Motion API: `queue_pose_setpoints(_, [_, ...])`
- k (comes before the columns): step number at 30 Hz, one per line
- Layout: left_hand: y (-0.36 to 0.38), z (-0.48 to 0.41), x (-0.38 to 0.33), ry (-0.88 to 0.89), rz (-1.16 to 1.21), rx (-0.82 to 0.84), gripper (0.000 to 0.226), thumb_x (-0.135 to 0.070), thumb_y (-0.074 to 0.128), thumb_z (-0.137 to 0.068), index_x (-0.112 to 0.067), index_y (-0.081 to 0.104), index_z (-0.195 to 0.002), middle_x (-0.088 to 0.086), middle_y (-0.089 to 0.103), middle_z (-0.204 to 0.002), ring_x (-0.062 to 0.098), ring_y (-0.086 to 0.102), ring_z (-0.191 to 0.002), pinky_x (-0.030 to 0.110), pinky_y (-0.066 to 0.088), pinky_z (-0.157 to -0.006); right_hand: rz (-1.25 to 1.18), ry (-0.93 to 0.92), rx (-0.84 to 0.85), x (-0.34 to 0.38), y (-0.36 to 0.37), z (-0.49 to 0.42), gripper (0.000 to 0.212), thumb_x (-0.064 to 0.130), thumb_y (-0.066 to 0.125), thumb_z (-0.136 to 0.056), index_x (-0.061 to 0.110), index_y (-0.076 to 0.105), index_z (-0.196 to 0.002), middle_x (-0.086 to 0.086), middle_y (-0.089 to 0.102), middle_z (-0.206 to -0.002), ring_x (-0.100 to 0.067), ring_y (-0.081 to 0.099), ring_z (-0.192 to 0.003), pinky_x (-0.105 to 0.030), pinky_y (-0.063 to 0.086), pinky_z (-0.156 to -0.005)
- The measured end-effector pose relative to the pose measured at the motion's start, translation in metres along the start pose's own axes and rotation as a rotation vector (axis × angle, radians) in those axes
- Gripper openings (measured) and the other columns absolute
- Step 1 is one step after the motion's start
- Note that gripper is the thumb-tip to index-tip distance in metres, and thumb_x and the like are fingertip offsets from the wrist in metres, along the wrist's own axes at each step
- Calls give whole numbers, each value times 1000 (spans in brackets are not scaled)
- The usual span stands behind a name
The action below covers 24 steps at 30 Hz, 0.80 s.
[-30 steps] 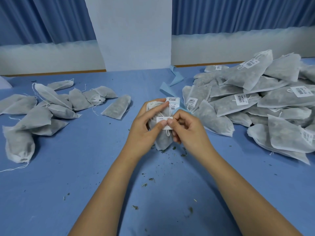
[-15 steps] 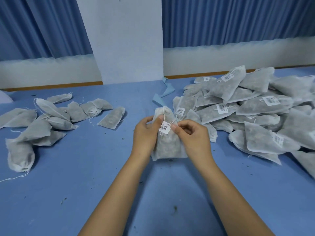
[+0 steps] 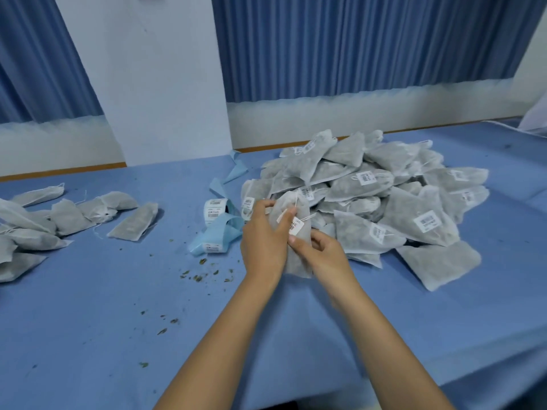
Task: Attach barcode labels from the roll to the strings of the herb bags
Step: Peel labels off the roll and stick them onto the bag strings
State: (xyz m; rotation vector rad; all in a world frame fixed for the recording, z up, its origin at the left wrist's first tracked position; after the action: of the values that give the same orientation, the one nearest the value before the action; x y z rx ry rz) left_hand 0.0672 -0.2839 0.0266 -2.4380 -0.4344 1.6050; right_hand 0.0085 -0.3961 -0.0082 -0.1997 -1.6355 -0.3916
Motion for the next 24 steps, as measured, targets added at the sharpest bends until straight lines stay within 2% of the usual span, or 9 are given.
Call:
queue_pose_setpoints(2, [16, -3, -9, -8, 121, 51, 26, -41, 66, -89, -26, 55, -107, -12, 65, -83, 8, 64, -80, 27, 49, -71, 1, -9, -31, 6, -12, -1, 15, 15, 65, -89, 4, 68, -98, -5, 70, -76, -15, 63, -63, -24, 47, -46])
queue_pose_setpoints(5, [41, -11, -29, -22, 255, 158, 38, -38, 59, -94, -17, 50, -125, -7, 66, -94, -2, 62, -87, 12, 45, -77, -62, -33, -186, 23, -36, -12, 14, 19, 64, -90, 6, 68, -89, -7, 63, -72, -14, 54, -56, -21, 37, -39])
queue_pose_setpoints(7, [54, -16, -43, -12, 305, 206, 46, -39, 53, -97, -15, 40, -136, 3, 66, -110, 12, 63, -101, 24, 48, -89, -271, 4, -269, 39, -53, -30, 13, 22, 63, -91, 10, 65, -85, -6, 61, -73, -12, 54, -53, -19, 39, -40])
queue_pose_setpoints(8, [58, -18, -49, 2, 311, 223, 51, -40, 51, -98, -16, 36, -140, 3, 63, -115, 16, 62, -104, 31, 50, -92, -431, 7, -305, 49, -62, -41, 12, 21, 63, -91, 10, 64, -89, -3, 63, -76, -10, 58, -56, -19, 45, -43])
queue_pose_setpoints(11, [65, -21, -58, -4, 330, 249, 56, -41, 48, -99, -17, 29, -146, 2, 56, -123, 18, 59, -111, 42, 49, -99, -773, -7, -351, 74, -81, -73, 10, 11, 61, -93, 2, 58, -96, -7, 58, -87, -12, 62, -82, -19, 54, -82])
queue_pose_setpoints(13, [67, -22, -56, -44, 349, 262, 55, -42, 47, -100, -16, 30, -146, 3, 54, -127, 18, 56, -115, 43, 46, -102, -682, 64, -314, 72, -76, -78, 8, 4, 57, -93, -1, 57, -87, -10, 53, -80, -16, 60, -84, -22, 53, -87])
queue_pose_setpoints(16, [68, -22, -47, -83, 347, 271, 46, -39, 47, -100, -14, 42, -139, -1, 60, -115, 15, 58, -110, 31, 45, -99, -439, 105, -128, 55, -41, -64, 13, -2, 50, -92, -4, 61, -84, -13, 62, -80, -19, 61, -78, -20, 53, -75])
queue_pose_setpoints(20, [58, -21, -29, -57, 248, 247, 19, -25, 49, -99, -16, 66, -98, -11, 65, -87, 4, 61, -88, 9, 43, -76, -278, 97, -29, 32, 12, -42, 26, 1, 42, -96, 4, 62, -80, -8, 62, -79, -13, 60, -74, -22, 44, -69])
queue_pose_setpoints(24, [23, -30, -5, -9, 150, 176, 24, -13, 47, -95, -21, 70, -90, -13, 67, -89, -7, 60, -83, 13, 47, -78, -286, 116, 23, 17, 54, -40, 28, -4, 37, -94, 6, 58, -79, -11, 57, -85, -18, 55, -83, -29, 38, -73])
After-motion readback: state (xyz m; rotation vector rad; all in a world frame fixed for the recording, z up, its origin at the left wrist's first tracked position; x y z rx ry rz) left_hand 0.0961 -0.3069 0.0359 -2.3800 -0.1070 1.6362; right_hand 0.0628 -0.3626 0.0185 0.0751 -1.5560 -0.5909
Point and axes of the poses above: each hand's wrist, its own z-axis away from the middle knuckle, its own y-axis out of the palm, x = y × z, the point moved 7 cm from there along -z, towards the middle knuckle
